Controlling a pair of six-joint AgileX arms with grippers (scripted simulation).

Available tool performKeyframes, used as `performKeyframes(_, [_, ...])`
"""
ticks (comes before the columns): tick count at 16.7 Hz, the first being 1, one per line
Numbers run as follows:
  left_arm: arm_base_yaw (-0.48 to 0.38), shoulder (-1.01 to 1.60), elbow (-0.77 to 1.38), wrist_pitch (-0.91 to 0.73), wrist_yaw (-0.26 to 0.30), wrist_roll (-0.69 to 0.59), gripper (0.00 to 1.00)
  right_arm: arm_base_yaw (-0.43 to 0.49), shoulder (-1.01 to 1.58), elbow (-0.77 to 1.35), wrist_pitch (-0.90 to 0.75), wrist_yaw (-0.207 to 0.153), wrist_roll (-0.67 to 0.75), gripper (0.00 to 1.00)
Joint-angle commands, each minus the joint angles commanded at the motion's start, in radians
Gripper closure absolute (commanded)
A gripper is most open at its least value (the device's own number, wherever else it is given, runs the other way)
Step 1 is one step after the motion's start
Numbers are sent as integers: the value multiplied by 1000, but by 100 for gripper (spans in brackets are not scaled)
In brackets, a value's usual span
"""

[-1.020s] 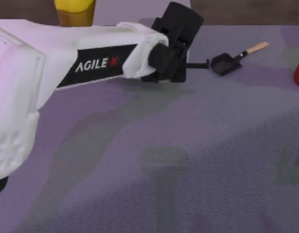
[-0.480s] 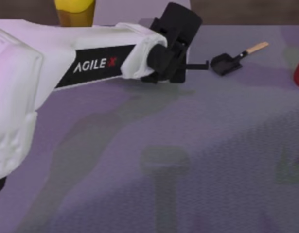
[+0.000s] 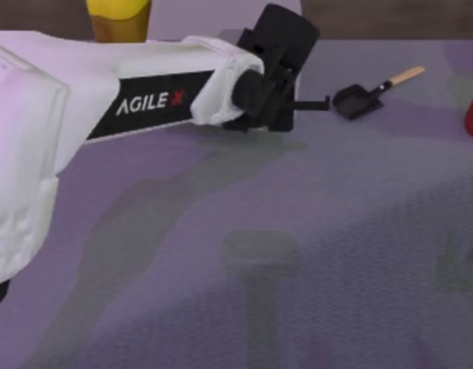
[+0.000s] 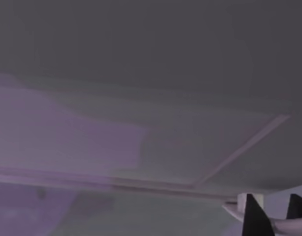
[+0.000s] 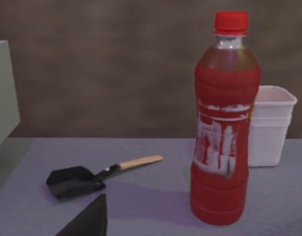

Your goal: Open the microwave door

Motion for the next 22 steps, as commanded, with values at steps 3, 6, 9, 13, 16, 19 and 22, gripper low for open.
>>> performKeyframes(3, [0,0,0,0,0,0,100,0,0,0,0,0,0,0])
performKeyframes(6, [0,0,0,0,0,0,100,0,0,0,0,0,0,0])
performKeyframes(9, [0,0,0,0,0,0,100,0,0,0,0,0,0,0])
performKeyframes(13, [-4,-8,-19,11,14,12,100,0,0,0,0,0,0,0])
performKeyframes(16, [4,-36,-54,40,30,39,100,0,0,0,0,0,0,0])
performKeyframes(19, [6,-41,-70,45,35,49,100,0,0,0,0,0,0,0])
performKeyframes(22, [6,-41,-70,45,35,49,100,0,0,0,0,0,0,0])
